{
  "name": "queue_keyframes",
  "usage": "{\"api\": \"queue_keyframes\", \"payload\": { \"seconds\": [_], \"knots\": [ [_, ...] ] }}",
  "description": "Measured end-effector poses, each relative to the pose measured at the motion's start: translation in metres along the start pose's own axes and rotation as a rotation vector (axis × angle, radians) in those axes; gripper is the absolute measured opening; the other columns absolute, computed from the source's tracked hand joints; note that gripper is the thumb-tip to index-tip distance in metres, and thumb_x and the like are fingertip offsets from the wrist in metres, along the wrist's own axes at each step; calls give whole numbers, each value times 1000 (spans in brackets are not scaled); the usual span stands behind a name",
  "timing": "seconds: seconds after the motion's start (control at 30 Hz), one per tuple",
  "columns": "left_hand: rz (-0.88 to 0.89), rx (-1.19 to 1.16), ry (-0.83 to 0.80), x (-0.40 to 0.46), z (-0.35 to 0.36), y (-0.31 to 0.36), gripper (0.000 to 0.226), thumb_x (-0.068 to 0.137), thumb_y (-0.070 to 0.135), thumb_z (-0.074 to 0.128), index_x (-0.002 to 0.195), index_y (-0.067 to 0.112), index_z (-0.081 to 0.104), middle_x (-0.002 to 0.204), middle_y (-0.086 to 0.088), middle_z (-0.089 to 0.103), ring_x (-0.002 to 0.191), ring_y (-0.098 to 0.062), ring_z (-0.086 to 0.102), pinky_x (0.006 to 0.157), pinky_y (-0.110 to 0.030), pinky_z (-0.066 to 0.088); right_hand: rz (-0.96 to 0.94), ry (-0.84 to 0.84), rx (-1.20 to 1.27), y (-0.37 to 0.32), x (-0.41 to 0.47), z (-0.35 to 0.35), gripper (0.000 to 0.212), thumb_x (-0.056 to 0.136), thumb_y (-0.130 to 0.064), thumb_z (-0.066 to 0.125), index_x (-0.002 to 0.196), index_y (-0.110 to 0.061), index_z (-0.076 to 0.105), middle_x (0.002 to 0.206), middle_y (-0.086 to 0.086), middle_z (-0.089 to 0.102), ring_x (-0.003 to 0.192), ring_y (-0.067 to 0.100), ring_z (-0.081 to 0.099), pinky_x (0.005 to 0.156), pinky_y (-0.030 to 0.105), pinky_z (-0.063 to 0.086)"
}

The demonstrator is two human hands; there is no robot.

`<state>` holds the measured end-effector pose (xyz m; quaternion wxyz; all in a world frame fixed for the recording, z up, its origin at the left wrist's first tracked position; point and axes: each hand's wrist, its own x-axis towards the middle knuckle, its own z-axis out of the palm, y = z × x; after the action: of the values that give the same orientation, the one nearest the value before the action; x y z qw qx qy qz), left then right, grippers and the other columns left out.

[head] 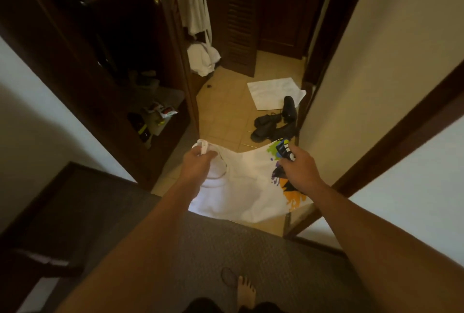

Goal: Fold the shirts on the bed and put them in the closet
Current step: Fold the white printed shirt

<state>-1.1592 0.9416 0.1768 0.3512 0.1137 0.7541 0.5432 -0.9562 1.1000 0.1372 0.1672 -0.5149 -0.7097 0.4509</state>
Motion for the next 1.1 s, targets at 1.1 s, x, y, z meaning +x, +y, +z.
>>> {"api": "queue_keyframes", "payload": {
  "seconds": [1.1],
  "knots": [
    [-169,-63,-96,312,76,164,30,87,33,73,113,19,70,107,-13,74,101,-34,70,97,-52,55,31,72,102,-119,311,-8,56,96,-12,63,149,-19,48,135,6,61,116,24,61,100,48,54]
  ]
}}
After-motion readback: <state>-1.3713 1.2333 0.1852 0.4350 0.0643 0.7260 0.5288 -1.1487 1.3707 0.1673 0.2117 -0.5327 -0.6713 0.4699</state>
